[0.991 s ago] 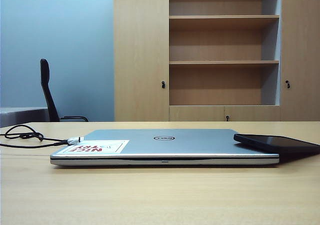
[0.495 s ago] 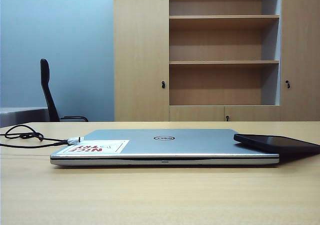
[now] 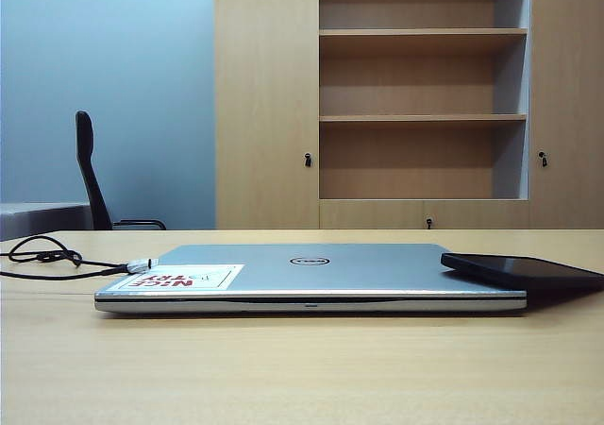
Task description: Pick up the charging cable and the phone, plug the charging cable into the charging port on the phone, and finally place them back on the table.
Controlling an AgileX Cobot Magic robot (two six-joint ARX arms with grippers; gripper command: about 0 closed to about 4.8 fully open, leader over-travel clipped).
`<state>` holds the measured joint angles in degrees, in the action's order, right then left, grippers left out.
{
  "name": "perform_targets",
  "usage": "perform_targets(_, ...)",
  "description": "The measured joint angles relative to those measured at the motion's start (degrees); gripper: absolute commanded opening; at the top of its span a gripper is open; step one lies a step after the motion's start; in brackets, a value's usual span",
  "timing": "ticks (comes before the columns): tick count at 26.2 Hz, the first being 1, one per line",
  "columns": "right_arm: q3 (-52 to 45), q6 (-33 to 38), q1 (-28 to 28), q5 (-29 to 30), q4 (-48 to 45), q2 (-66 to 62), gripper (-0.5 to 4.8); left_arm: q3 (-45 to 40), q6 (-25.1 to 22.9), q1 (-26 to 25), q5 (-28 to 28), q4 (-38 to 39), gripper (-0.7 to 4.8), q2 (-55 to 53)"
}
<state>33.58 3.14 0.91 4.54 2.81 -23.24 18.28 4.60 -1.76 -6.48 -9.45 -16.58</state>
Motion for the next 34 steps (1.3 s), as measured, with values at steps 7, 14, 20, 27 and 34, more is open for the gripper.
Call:
perform_targets(7,2.0,0.0,5.9,1.1,-0.3,-3.1,-0.03,2.7,0.0,6.3,0.0,-2.6,-0.05,-11.7)
perform_targets(14,2.1,-1.2,18.3,-2.6,1.0,-4.2,-0.03,2.6,-5.0,12.7,0.0,-8.1,-0.06,-23.1)
perform_targets(20,2.1,-6.2,29.2,-4.8,8.0,-4.1,-0.02,2.6,-11.6,13.1,0.0,-8.7,-0.05,-32.7)
perform_targets(27,2.1,-10.3,36.9,-5.0,14.0,-4.1,-0.02,2.6,-24.7,13.1,0.0,-10.5,-0.06,-41.5)
perform_targets(34,2.1,-10.7,37.8,-4.9,15.1,-4.1,-0.02,2.6,-34.4,13.4,0.0,-10.6,-0.05,-46.9)
